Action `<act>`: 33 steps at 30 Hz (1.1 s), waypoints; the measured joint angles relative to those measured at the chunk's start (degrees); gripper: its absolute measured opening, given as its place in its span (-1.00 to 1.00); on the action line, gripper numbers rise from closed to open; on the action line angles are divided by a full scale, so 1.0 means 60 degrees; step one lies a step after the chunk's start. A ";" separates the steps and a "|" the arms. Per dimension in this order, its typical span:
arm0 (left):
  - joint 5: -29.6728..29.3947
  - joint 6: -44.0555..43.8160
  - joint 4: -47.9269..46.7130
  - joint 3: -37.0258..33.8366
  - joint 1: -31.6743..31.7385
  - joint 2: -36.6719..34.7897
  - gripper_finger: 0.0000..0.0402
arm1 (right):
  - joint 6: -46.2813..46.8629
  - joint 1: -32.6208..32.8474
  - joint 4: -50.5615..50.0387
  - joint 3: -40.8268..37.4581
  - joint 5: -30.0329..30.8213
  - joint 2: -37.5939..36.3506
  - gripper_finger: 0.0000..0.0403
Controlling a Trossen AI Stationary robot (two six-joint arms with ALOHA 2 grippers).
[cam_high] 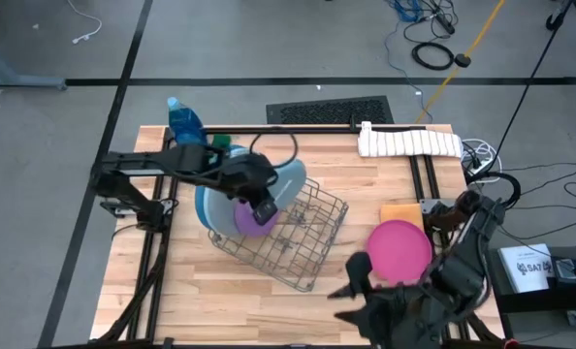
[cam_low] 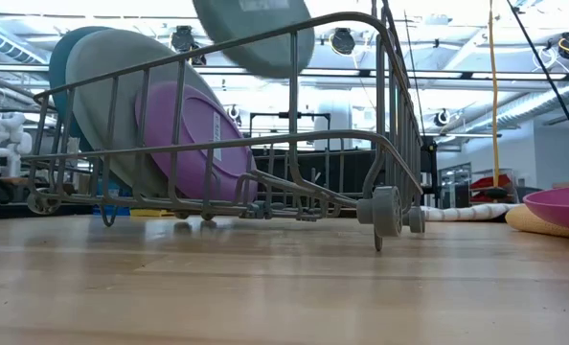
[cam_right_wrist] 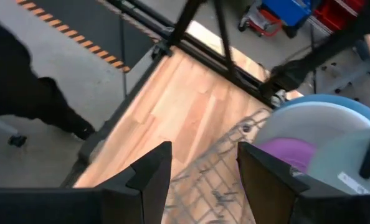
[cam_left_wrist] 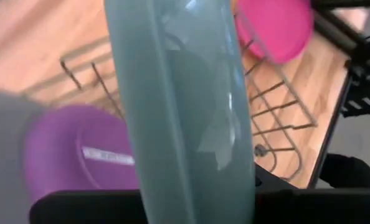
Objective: Sort dishes
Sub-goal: Put the small light blue plate into the dish rack
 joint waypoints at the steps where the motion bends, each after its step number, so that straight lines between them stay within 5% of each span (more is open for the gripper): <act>1: 0.0113 -0.0075 -0.0046 -0.0004 0.0040 0.0129 -0.85 | 0.0037 0.0118 0.0005 0.0000 0.0010 0.0095 -0.13; 19: 0.0896 -0.0991 -0.0038 -0.0004 0.0169 0.1719 -0.85 | 0.1060 0.1913 -0.0190 -0.0007 0.2485 0.1285 -0.13; 28: 0.0447 -0.1018 0.0137 -0.0020 0.0085 0.1718 -0.85 | 0.1962 0.2000 -0.0819 -0.0007 0.2527 0.1281 -0.13; 33: 0.0620 -0.1106 0.1113 -0.1006 0.0025 0.1333 -0.85 | 0.2313 0.2007 -0.1048 -0.0007 0.2535 0.1281 -0.13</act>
